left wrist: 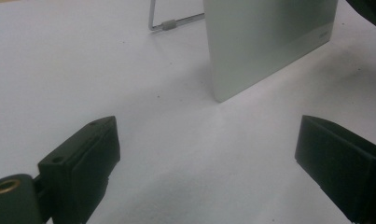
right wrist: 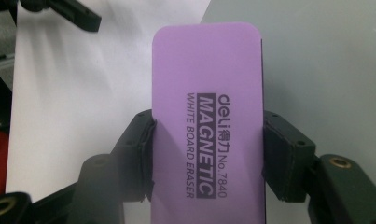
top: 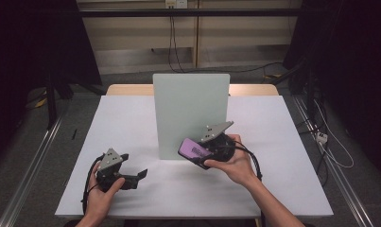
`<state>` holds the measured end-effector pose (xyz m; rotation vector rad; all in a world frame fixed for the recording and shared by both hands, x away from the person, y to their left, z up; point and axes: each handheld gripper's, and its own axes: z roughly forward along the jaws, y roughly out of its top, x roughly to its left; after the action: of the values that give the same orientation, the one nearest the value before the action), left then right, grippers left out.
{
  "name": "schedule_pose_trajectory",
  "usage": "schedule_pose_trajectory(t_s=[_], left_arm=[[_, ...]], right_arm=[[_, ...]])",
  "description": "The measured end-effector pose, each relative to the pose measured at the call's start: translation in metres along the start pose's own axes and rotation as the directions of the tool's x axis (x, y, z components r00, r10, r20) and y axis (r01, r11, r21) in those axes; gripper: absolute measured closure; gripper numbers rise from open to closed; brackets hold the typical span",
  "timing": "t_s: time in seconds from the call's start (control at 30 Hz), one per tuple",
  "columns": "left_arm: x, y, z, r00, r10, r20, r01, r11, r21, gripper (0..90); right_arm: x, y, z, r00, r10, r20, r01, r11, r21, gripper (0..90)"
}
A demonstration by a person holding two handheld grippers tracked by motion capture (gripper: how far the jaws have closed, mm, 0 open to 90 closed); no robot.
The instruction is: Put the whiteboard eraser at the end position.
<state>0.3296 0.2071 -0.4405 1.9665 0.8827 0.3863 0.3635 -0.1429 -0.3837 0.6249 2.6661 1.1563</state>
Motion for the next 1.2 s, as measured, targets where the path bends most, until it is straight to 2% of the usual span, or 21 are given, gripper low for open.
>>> schedule_pose_trajectory(t_s=[0.07,0.2,0.47,0.73,0.87,1.2], left_arm=[[0.000,0.001,-0.001,1.0000,0.003,-0.002,-0.003,1.0000,-0.002,6.6],[-0.002,0.001,-0.001,0.9999,0.011,-0.008,-0.011,0.9999,-0.003,6.6],[0.000,0.001,-0.001,1.0000,-0.002,-0.006,0.002,1.0000,0.001,6.7],[-0.001,0.002,0.001,1.0000,0.005,-0.005,-0.005,0.9999,0.010,6.6],[-0.001,0.001,0.001,1.0000,-0.008,-0.003,0.008,0.9999,0.012,6.6],[0.000,0.000,-0.002,1.0000,0.000,0.001,0.000,1.0000,0.004,6.6]], right_arm=[[0.000,-0.002,-0.002,0.9997,0.014,-0.020,-0.015,1.000,-0.016,41.9],[0.002,-0.008,-0.003,0.9991,0.020,-0.038,-0.020,1.000,-0.015,41.9],[0.005,-0.010,-0.004,0.9977,0.012,-0.067,-0.010,1.000,0.023,41.9],[0.010,-0.012,-0.002,0.9958,-0.005,-0.092,0.009,0.999,0.051,41.9],[0.010,-0.013,0.002,0.9943,-0.015,-0.106,0.023,0.997,0.071,41.9],[0.021,-0.012,0.014,0.9887,-0.041,-0.144,0.062,0.988,0.143,41.9]])
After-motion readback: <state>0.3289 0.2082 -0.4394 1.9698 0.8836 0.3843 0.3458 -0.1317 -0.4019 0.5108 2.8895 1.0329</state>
